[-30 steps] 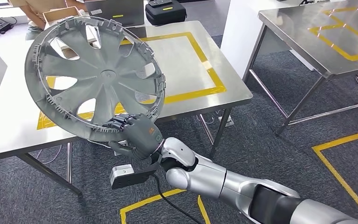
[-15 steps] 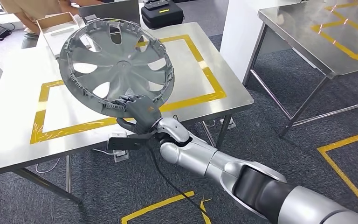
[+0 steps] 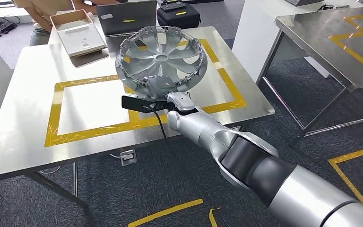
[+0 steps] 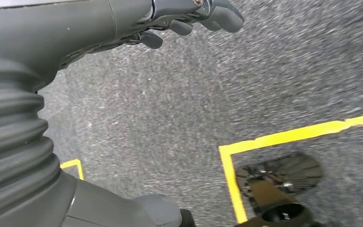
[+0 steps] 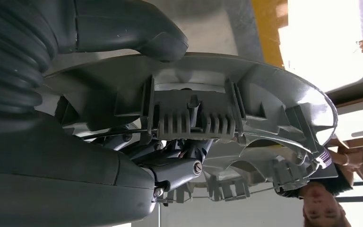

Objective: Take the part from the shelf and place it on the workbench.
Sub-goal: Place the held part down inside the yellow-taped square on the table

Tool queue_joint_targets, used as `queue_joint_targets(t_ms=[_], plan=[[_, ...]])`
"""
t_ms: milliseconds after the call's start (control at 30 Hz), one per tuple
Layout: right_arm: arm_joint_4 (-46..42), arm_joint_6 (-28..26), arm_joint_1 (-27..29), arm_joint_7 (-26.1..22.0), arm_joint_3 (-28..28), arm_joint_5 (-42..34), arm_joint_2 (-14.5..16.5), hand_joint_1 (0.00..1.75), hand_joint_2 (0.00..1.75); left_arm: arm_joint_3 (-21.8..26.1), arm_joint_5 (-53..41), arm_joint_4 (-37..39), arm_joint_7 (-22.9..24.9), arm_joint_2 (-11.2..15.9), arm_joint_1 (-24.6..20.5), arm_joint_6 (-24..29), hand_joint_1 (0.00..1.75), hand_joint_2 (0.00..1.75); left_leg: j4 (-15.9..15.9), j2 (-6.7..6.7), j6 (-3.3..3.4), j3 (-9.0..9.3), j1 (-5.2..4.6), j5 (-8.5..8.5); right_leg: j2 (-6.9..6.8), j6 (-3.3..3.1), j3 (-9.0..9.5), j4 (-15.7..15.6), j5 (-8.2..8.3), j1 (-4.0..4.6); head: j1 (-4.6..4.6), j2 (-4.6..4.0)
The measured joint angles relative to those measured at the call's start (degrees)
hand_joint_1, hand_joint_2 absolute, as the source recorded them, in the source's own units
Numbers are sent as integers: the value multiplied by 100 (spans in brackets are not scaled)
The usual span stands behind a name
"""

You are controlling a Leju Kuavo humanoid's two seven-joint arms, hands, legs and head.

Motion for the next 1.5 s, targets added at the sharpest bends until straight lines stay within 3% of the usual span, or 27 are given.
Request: queue_joint_targets(t_ms=[67, 100, 133, 267, 467, 533, 600, 667, 700, 800, 867, 900, 967, 1000, 1033, 1167, 1233, 1300, 1367, 1400, 1433, 1500], plan=[[106, 57, -34, 16, -11, 22, 16, 44, 44, -1, -34, 8, 56, -5, -6, 10, 0, 175, 1, 2, -52, 40, -22, -80, -8, -55, 147, -538, 356, 49, -2, 0], [146, 80, -53, 19, -14, 38, 28, 0, 0, -1, -68, 12, 98, -6, -3, 32, 0, 175, 10, 7, -83, 40, -30, -107, -11, -62, 178, -636, 412, 60, -4, 0], [176, 93, -70, 21, -17, 50, 40, 0, 0, -2, -99, 13, 126, -2, 5, 73, 0, 175, 4, 14, -90, 50, -32, -126, -10, -42, 200, -642, 407, 61, -2, 0], [274, 121, -134, 23, -31, 65, 69, 0, 0, -5, -97, 14, 98, 10, 34, 251, 0, 0, -46, 45, -62, 128, -35, -164, 16, -47, 235, -652, 415, 65, 5, 0], [326, -21, -171, -125, -80, -11, 108, 0, 0, -3, 62, 14, 26, 35, 60, 229, 0, 0, -118, 50, -105, 174, -35, -175, 16, -106, 250, -651, 377, 70, 5, 0], [326, -127, -190, -244, -111, -47, 126, 0, 0, -2, 75, 14, 49, 46, 65, 223, 0, 0, -118, 51, -119, 171, -36, -174, 14, -105, 257, -657, 383, 62, 5, 0], [315, -262, -225, -373, -153, -98, 157, 0, 0, 2, 98, 14, 66, 62, 68, 220, 0, 0, -129, 50, -87, 175, -50, -141, 9, -75, 279, -683, 423, 44, 4, 0], [243, -526, -270, -597, -229, -199, 184, 0, 0, 11, 136, 15, 71, 57, 71, 201, 0, 0, -264, 69, -39, 252, -13, -28, 16, -27, 278, -693, 407, 52, 11, 0], [182, -706, -303, -748, -283, -268, 193, 0, 0, 16, 154, 15, 70, 51, 72, 190, 0, 0, -344, 85, -26, 289, 14, 32, 19, 0, 228, -575, 299, 57, 25, 0], [-92, -1245, -346, -1202, -471, -480, 208, 0, 0, 26, 179, 18, 68, 44, 86, 183, 0, 0, -391, 121, -28, 291, 67, 98, 16, 110, -140, 427, -266, -2, 65, 0], [-499, -1462, -261, -1366, -616, -563, 202, 0, 0, 40, 181, 21, 70, 39, 121, 198, 0, 0, -322, 128, -56, 244, 110, 85, 10, 202, -253, 854, -379, -82, 66, 0], [-760, -1514, -210, -1396, -688, -579, 192, 0, 0, 49, 183, 22, 71, 37, 144, 208, 0, 0, -269, 130, -88, 210, 145, 69, 3, 256, -158, 747, -292, -126, 66, 0], [-1315, -1531, -142, -1365, -792, -564, 163, 0, 0, 64, 185, 21, 70, 44, 175, 221, 0, 0, -120, 136, -198, 116, 212, 14, -16, 384, 249, 80, -75, -210, 72, 0], [-1585, -1526, -107, -1337, -827, -540, 150, 0, 0, 69, 187, 20, 69, 50, 183, 226, 0, 0, -37, 132, -265, 62, 225, -20, 1, 396, 404, -166, -4, -223, 85, 0], [-1857, -1521, -54, -1303, -858, -515, 128, 0, 0, 74, 191, 19, 67, 58, 186, 228, 0, 0, 35, 122, -325, 23, 220, -49, 20, 369, 491, -300, -11, -231, 97, 0], [-2884, -1515, 388, -1231, -961, -440, -4, 0, 0, 126, 230, 21, 53, 57, 249, 238, 0, 0, 150, 75, -461, -53, 216, -88, 65, 67, 442, -259, -66, -225, 99, 0], [-3265, -1517, 560, -1241, -991, -431, -73, 0, 0, 146, 233, 26, 42, 54, 291, 243, 0, 0, 414, 88, -479, -162, 221, -347, 64, -29, 384, -275, -3, -220, 83, 0], [-3582, -1514, 720, -1246, -1023, -443, -180, 0, 0, 155, 225, 29, 36, 46, 301, 251, 0, 0, 1066, 96, -453, -379, 199, -811, 58, -85, 309, -278, 66, -186, 70, 0], [-3812, -1500, 883, -1246, -1058, -462, -304, 0, 0, 155, 199, 29, 34, 43, 303, 266, 0, 0, 1593, 96, -408, -503, 171, -1068, 42, -113, 217, -278, 142, -134, 70, 0], [-3896, -1493, 945, -1246, -1074, -470, -353, 0, 0, 155, 184, 29, 34, 42, 305, 271, 0, 0, 1605, 95, -370, -446, 153, -1038, 39, -121, 164, -278, 185, -108, 69, 0], [-3982, -1489, 991, -1246, -1091, -477, -405, 0, 0, 155, 163, 29, 35, 40, 303, 274, 0, 0, 1422, 95, -317, -291, 129, -922, 39, -123, 108, -278, 233, -86, 69, 0], [-4134, -1486, 1034, -1245, -1124, -491, -496, 0, 0, 155, 128, 24, 38, 42, 281, 274, 0, 0, 713, 97, -189, 192, 61, -711, 41, -106, 15, -282, 336, -55, 75, 0]])
